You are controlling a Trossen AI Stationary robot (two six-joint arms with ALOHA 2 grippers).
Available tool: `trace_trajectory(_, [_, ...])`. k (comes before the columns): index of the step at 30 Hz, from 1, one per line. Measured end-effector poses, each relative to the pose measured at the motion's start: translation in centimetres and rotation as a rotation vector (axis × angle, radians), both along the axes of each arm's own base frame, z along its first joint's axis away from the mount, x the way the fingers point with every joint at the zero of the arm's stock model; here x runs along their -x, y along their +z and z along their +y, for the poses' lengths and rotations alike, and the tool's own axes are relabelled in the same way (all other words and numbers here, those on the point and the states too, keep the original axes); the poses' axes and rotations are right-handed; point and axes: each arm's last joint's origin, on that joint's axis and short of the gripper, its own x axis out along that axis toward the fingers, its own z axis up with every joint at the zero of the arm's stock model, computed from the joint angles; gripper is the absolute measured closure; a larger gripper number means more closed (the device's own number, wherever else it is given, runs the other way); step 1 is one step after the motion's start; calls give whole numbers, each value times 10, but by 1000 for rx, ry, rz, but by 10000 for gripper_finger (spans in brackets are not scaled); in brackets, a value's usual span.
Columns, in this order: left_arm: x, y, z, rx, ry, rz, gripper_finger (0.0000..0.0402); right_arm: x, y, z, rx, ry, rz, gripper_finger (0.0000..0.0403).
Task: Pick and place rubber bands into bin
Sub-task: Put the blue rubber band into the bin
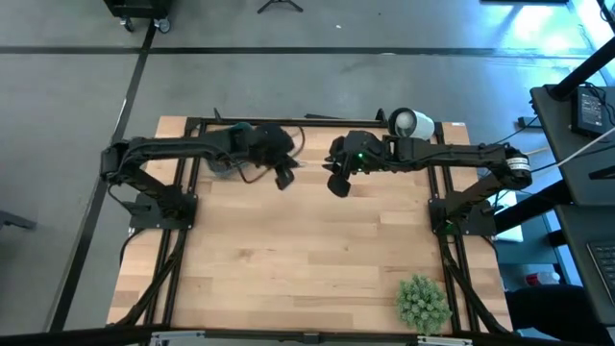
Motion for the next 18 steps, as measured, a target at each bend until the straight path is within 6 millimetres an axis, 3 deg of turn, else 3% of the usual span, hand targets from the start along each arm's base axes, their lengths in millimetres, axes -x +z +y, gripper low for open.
trace_trajectory(5, [39,3,31,22,133,153,400,-4,-6,-3,-35,-39,-6,266])
trace_trajectory(9, [78,-7,64,59,263,300,400,-12,-18,-4,-57,-55,21,251])
trace_trajectory(13, [111,-35,91,160,327,339,400,-20,-34,-5,-92,-82,68,248])
trace_trajectory(18, [141,-69,109,220,448,350,400,-28,-50,-6,-127,-110,112,248])
